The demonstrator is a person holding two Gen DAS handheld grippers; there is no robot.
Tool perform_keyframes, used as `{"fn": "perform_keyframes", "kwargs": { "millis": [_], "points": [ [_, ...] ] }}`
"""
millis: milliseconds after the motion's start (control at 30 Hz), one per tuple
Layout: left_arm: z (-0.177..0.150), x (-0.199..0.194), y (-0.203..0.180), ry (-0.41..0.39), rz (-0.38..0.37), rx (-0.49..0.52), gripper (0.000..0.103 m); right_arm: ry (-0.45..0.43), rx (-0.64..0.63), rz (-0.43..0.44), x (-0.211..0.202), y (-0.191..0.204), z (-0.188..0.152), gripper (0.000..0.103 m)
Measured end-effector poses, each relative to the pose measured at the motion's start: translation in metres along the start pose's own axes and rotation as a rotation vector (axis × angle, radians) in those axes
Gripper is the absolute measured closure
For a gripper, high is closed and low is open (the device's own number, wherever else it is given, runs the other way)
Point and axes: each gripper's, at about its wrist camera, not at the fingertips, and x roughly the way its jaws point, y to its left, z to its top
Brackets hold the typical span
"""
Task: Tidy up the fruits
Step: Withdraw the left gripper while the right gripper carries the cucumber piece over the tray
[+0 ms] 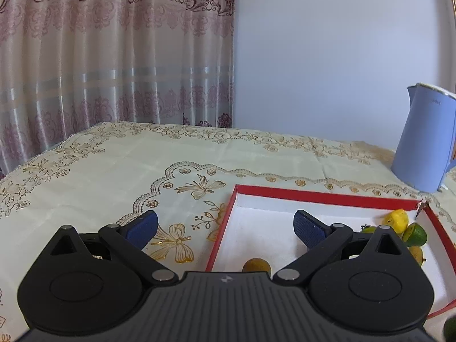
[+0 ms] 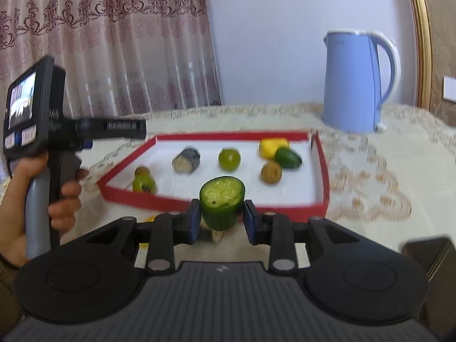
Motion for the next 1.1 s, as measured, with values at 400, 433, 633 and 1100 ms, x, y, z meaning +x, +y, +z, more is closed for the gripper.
{"fn": "perform_keyframes", "kwargs": {
  "millis": [400,433,633,1100],
  "points": [
    [-0.004,0.002,-0.005,0.009,0.028,0.037,0.001,-0.016,-0.006,-0.01,0.012,-0.005,0.012,0.073],
    [-0.003,0.001,-0.005,0.006,0.026,0.037,0.001,-0.018,-0.008,-0.01,0.013,-0.005,0.013,0.073],
    [-0.005,0.001,-0.008,0.01,0.017,0.053,0.001,-0.028,-0.019,-0.024,0.023,-0.008,0.023,0.073],
    [-0.01,0.0,-0.013,-0.002,0.022,0.09,0.001,0.004,-0.036,-0.047,0.055,-0.015,0.035,0.073]
  ]
}}
